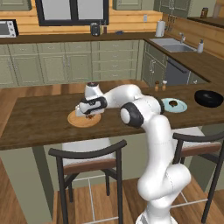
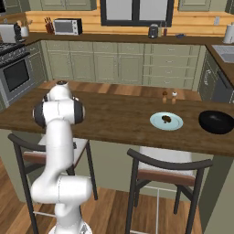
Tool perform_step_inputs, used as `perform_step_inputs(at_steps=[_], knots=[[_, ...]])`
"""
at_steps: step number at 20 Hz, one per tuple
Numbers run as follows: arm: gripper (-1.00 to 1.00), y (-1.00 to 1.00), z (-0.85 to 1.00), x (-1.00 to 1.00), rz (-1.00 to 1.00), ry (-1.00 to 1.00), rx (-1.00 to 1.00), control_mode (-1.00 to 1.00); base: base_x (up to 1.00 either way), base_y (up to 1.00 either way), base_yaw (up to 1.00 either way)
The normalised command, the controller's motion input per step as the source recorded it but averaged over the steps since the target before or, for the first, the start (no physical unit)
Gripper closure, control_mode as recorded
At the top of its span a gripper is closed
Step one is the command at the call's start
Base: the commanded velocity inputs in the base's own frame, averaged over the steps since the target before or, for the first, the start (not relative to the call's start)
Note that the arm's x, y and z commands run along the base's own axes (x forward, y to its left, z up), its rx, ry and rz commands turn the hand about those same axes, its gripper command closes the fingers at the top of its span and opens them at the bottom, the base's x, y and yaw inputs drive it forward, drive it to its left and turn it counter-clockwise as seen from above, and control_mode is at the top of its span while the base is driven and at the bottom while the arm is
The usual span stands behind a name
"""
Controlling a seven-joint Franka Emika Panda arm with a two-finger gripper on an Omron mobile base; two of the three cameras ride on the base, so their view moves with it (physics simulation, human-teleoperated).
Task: Pick the chicken drumstick and mushroom from their plates and place them in the bowl. Then put the bowl in the fridge.
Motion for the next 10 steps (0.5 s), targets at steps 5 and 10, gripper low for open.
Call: perform_step_inputs(at_steps=[5,10], knots=[[1.00,-0.48,0.94,-1.00,0.06,-0.28,0.01,-1.00,0.00,0.00,0.00],[1.00,-0.82,0.75,-1.00,0.00,-0.19,0.03,-1.00,0.00,0.00,0.00]])
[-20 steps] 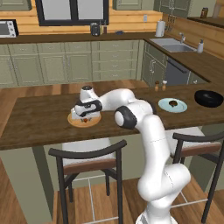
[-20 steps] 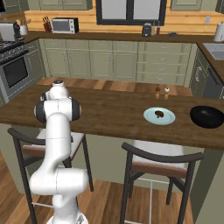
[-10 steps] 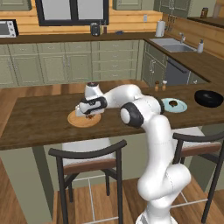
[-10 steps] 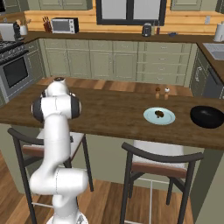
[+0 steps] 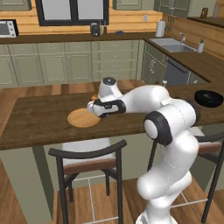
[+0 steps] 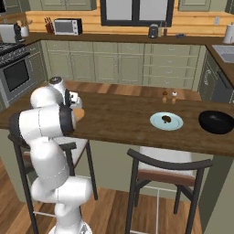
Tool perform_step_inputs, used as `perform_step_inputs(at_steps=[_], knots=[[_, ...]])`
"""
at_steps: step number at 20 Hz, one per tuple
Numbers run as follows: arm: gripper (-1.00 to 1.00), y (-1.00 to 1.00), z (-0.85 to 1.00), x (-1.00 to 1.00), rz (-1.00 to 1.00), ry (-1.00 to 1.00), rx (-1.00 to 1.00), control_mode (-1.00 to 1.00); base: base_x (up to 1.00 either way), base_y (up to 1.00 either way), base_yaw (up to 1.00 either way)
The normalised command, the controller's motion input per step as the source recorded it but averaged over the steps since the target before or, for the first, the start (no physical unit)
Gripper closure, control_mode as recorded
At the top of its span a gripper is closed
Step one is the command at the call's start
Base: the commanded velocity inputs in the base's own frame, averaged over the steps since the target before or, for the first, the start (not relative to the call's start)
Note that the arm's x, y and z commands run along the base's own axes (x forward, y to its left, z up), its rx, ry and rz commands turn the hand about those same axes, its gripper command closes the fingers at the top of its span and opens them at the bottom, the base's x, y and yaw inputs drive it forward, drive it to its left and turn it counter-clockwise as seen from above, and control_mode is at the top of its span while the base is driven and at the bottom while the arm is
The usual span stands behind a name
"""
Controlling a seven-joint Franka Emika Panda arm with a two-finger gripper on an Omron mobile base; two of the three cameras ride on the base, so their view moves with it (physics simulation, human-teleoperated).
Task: Pick the chicken drumstick and mushroom from their plates and place them in the bowl. Then put the bowl in the fridge.
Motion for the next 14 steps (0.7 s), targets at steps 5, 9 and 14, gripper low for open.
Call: perform_step_inputs(at_steps=[5,9,14], knots=[[1.00,-0.83,0.88,-1.00,0.00,-0.07,0.06,-1.00,0.00,0.00,0.00],[1.00,-0.66,0.91,-0.99,0.00,0.05,0.08,-1.00,0.00,0.00,0.00],[1.00,-0.33,0.86,-0.96,-0.01,0.16,0.03,-1.00,0.00,0.00,0.00]])
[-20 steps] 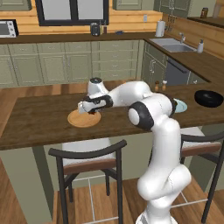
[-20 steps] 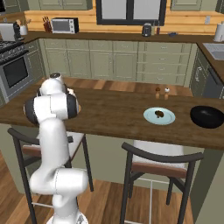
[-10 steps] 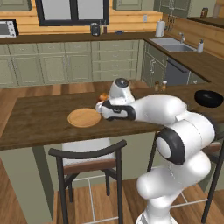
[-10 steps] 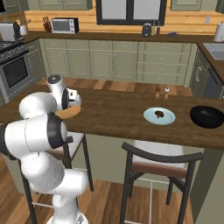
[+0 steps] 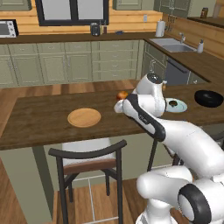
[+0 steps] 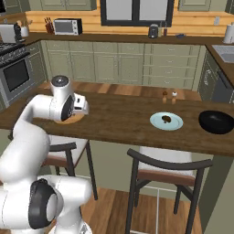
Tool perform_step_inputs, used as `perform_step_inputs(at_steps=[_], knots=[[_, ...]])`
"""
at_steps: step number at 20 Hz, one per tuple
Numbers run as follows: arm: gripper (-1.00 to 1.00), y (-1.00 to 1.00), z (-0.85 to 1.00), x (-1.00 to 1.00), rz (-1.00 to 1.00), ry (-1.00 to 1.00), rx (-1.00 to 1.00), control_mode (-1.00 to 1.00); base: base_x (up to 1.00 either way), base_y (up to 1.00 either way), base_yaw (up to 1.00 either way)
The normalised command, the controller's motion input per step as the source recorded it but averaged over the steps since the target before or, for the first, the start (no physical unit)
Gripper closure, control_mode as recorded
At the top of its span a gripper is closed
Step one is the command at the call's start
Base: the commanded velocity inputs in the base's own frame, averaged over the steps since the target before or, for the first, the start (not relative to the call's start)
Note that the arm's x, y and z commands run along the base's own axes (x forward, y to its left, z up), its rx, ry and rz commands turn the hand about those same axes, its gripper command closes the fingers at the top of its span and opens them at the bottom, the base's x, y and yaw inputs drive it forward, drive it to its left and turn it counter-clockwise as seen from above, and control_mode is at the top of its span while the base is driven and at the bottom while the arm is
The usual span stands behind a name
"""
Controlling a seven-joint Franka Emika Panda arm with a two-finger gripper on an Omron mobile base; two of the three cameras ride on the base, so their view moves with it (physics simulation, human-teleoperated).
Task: Pick the chicken drumstick and mushroom from their plates and place them in the bowl. Then put the bowl in the fridge.
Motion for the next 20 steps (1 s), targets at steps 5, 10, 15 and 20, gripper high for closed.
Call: perform_step_inputs(at_steps=[5,10,15,20], knots=[[1.00,-0.35,0.42,-1.00,-0.01,0.13,-0.03,-1.00,0.00,0.00,0.00],[1.00,-0.23,0.00,-0.97,-0.05,-0.01,-0.09,-1.00,0.00,0.00,0.00],[1.00,-0.05,0.00,-0.12,-0.02,0.00,0.00,-1.00,0.00,0.00,0.00],[1.00,0.00,0.00,0.02,0.00,0.00,0.00,-1.00,0.00,0.00,0.00]])
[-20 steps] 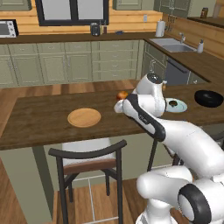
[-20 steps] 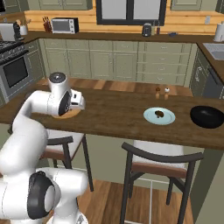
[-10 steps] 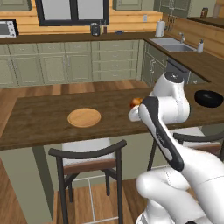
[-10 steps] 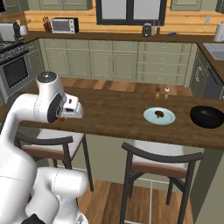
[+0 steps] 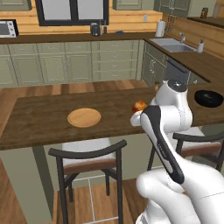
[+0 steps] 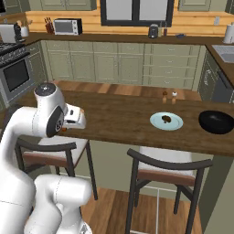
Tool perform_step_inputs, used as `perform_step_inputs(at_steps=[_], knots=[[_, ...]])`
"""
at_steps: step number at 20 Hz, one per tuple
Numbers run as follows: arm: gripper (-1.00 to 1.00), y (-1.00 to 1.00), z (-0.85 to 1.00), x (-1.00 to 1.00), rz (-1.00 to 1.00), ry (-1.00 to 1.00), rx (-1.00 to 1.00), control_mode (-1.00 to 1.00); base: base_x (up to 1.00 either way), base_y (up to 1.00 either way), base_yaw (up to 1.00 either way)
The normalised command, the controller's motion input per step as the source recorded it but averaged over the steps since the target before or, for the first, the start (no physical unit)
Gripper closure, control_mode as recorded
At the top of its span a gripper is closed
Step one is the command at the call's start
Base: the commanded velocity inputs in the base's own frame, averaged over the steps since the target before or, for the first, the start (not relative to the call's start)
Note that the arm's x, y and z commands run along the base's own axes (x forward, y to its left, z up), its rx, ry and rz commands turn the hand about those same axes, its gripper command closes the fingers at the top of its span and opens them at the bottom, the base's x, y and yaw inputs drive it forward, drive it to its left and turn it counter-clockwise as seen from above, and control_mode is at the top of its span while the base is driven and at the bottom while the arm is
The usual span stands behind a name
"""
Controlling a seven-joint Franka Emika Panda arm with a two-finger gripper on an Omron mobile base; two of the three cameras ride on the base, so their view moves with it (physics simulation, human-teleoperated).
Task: Pick the chicken drumstick and mushroom from their plates and place them in the bowl. Then put the bowl in the fridge.
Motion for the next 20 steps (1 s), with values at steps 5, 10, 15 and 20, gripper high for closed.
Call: perform_step_inputs(at_steps=[5,10,15,20], knots=[[1.00,0.00,0.00,0.00,0.00,0.00,0.00,1.00,0.39,-0.82,0.00],[1.00,0.00,0.00,0.00,0.00,0.00,0.00,1.00,0.09,-1.00,-0.01],[1.00,0.00,0.00,0.00,0.00,0.00,0.00,1.00,0.00,-1.00,-0.07],[1.00,0.00,0.00,0.00,0.00,0.00,0.00,1.00,0.19,-1.00,-0.09]])
